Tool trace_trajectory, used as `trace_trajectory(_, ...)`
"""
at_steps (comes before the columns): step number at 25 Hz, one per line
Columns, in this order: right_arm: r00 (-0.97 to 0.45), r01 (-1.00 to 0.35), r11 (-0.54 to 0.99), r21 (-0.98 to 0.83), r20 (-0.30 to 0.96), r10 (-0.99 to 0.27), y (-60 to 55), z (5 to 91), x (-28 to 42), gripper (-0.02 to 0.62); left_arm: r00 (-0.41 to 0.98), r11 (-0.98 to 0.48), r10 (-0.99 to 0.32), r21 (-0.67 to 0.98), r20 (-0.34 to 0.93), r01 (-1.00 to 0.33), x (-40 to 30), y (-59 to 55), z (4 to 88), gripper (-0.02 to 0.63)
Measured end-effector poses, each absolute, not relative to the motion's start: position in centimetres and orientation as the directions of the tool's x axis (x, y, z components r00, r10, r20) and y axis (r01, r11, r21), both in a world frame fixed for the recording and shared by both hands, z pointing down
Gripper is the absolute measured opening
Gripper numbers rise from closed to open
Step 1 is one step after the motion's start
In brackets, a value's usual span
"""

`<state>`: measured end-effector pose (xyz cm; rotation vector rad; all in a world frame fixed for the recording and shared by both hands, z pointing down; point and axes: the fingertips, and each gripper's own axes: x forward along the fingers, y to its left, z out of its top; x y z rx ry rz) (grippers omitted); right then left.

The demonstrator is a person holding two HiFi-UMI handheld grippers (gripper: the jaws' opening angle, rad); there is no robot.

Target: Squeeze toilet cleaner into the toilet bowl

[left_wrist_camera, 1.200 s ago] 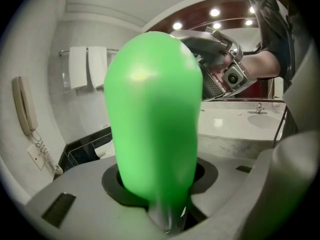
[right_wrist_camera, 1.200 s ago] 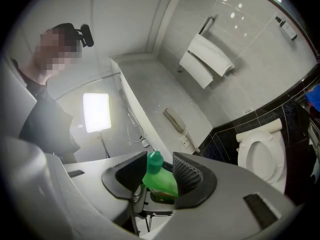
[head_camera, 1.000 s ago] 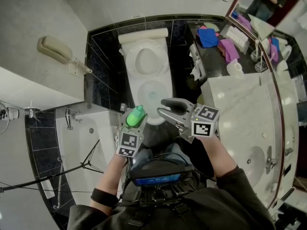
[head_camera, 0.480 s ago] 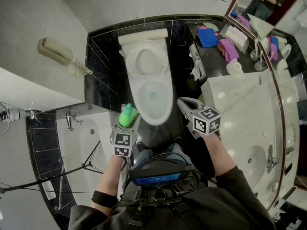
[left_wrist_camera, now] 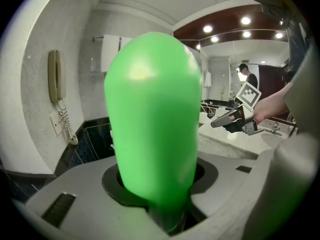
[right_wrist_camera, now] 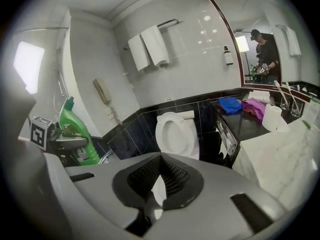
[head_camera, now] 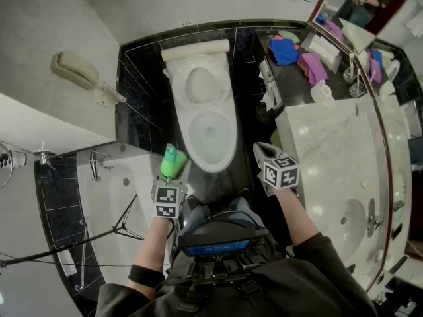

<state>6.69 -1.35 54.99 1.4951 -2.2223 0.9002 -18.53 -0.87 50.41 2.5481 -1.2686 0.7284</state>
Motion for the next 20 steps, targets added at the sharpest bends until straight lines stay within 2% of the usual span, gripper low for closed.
trace_trajectory(10,-0.406,-0.908,0.238,-0.345,0.582,-0.704,-0.3,55.5,6.4,0.006,0.520,-0.621,-0.687,-0.039,0.508,-0.783,-18.1,-0.6,50.5,0.187)
trace_trajectory(20,-0.372,-0.920,0.206,-0.334,0.576,-0.728,0.4,55.7,8.9,0.006,0.585,-0.685,-0.647,-0.036,0.489,-0.728,-14.1,-1.1,50.3,0.189)
